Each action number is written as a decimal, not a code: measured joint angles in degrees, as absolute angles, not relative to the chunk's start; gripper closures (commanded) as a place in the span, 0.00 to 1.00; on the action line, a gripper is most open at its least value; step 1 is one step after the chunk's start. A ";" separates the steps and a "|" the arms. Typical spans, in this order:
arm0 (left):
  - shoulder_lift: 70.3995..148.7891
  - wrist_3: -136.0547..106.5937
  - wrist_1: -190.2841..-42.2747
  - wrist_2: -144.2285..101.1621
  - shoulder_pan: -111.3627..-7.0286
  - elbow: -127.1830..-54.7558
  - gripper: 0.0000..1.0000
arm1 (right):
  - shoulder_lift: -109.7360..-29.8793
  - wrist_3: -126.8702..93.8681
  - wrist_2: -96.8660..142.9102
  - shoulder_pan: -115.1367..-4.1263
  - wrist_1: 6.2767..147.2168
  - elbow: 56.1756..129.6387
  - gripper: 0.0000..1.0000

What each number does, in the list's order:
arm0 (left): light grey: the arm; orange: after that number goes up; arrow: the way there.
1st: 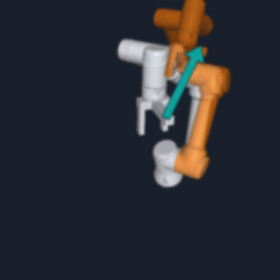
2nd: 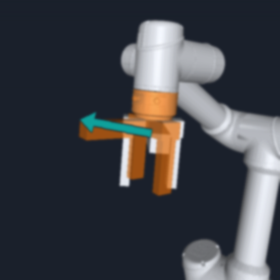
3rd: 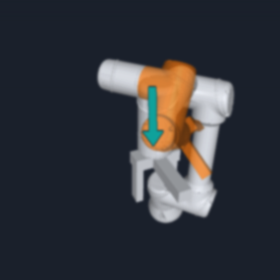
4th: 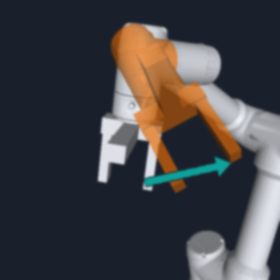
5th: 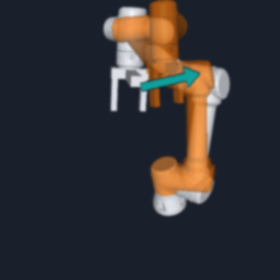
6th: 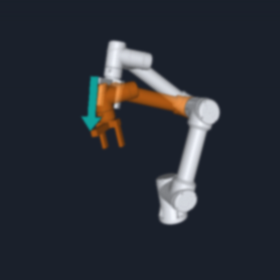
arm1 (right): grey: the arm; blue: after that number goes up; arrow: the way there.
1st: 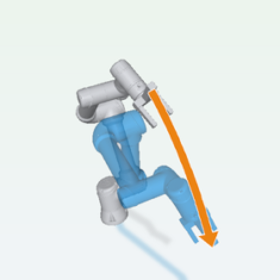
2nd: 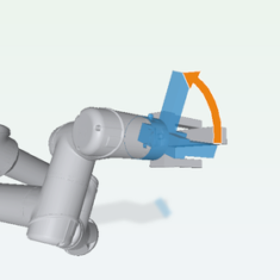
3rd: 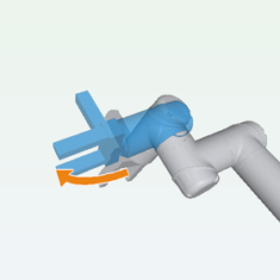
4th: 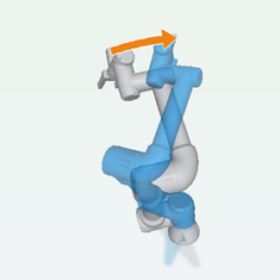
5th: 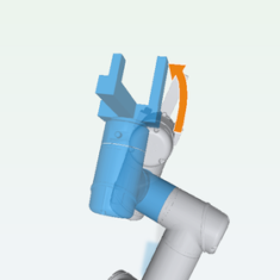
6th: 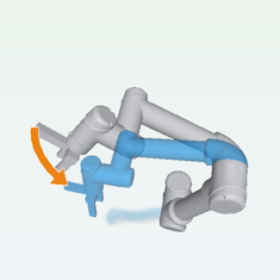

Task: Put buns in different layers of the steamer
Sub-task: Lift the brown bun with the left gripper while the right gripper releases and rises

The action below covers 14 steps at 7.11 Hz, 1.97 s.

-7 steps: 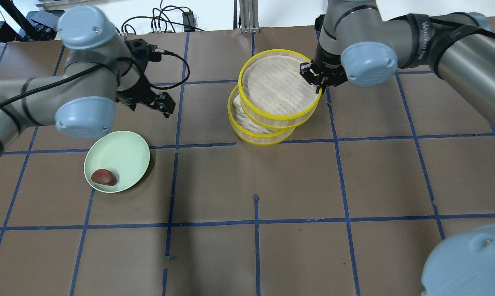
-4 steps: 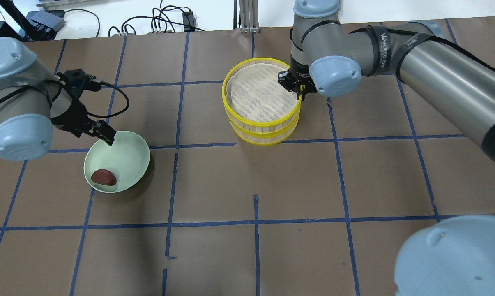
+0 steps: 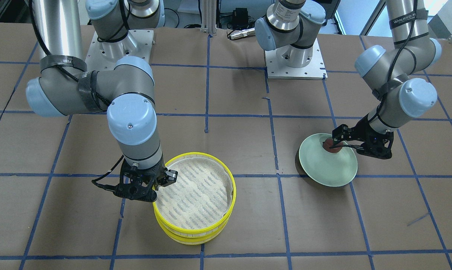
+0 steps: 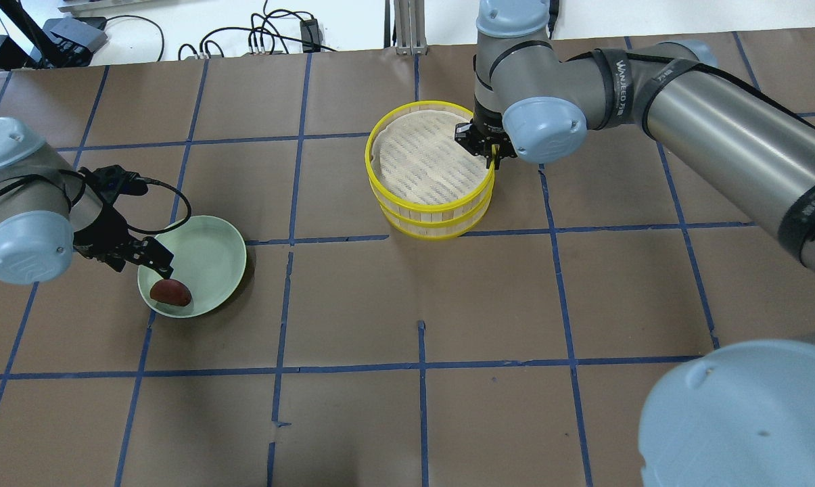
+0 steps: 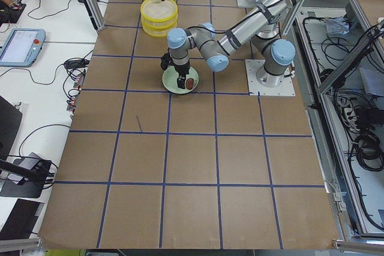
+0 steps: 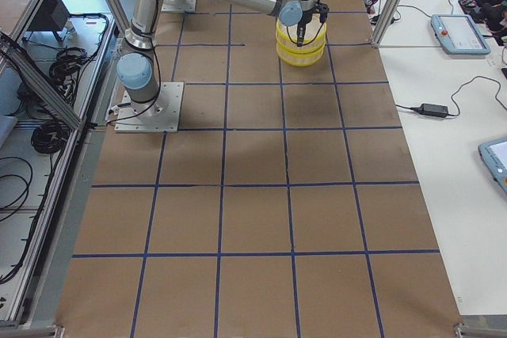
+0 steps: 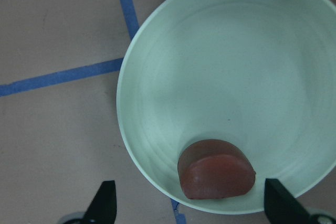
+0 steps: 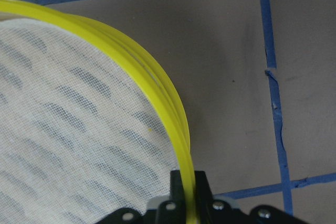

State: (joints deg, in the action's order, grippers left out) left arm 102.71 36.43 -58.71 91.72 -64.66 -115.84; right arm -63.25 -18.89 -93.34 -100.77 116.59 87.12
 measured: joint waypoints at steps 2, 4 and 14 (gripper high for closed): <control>104.22 31.60 -58.35 91.43 -66.83 -115.89 0.02 | -63.14 -18.65 -94.24 -100.70 116.55 87.14 0.87; 104.58 30.09 -58.57 91.95 -68.13 -116.27 0.20 | -63.11 -19.00 -94.04 -100.59 116.54 87.10 0.87; 99.69 18.80 -58.53 90.46 -76.86 -109.84 1.00 | -63.69 -15.78 -93.44 -98.46 116.40 86.11 0.00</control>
